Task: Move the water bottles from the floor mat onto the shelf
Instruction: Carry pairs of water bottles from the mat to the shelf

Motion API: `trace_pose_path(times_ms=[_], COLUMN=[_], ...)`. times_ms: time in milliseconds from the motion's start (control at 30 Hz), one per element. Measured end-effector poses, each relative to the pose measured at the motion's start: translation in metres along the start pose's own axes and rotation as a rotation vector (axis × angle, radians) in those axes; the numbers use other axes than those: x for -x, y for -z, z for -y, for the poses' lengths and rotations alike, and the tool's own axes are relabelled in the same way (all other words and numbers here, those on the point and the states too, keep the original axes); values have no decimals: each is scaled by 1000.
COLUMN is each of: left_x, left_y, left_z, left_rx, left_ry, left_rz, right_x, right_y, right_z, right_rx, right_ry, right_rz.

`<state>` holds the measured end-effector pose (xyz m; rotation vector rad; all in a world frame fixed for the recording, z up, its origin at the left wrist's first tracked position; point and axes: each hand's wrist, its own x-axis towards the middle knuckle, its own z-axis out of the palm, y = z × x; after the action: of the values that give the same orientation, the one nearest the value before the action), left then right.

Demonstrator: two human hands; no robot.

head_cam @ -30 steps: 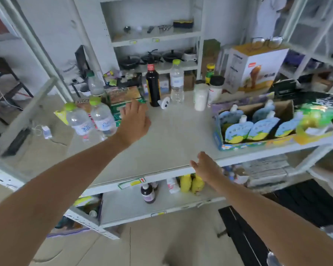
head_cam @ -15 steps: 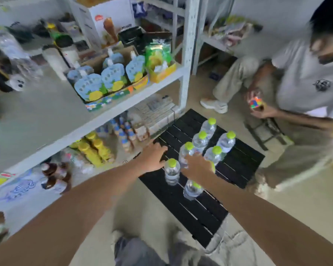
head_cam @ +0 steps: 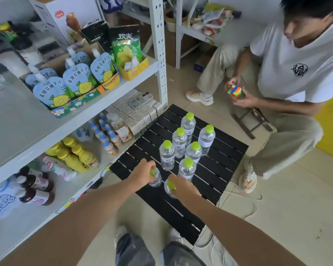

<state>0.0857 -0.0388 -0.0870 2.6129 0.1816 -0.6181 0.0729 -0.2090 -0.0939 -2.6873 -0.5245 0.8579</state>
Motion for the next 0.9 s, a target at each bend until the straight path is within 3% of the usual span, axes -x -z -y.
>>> trace_pose_path(times_ms=[267,433,667,767,900], left_x=[62,145,244,284,336], left_y=[69,153,248,280,311], left_z=[48,78,173,222,299], left_rx=[263,443,244,217,191], left_ry=[38,73,295,336,527], left_rz=[-308,-665,-1042,-1117,-1190], right_x=[9,12,4,-8,-26], right_y=[67,122,140,136,108], right_z=[85,195,371,449,538], right_rx=[-281,-299,-361,-410,-485], right_ry=[239,546,902,979,994], right_rz=[-146,-246,-317,-310,-213])
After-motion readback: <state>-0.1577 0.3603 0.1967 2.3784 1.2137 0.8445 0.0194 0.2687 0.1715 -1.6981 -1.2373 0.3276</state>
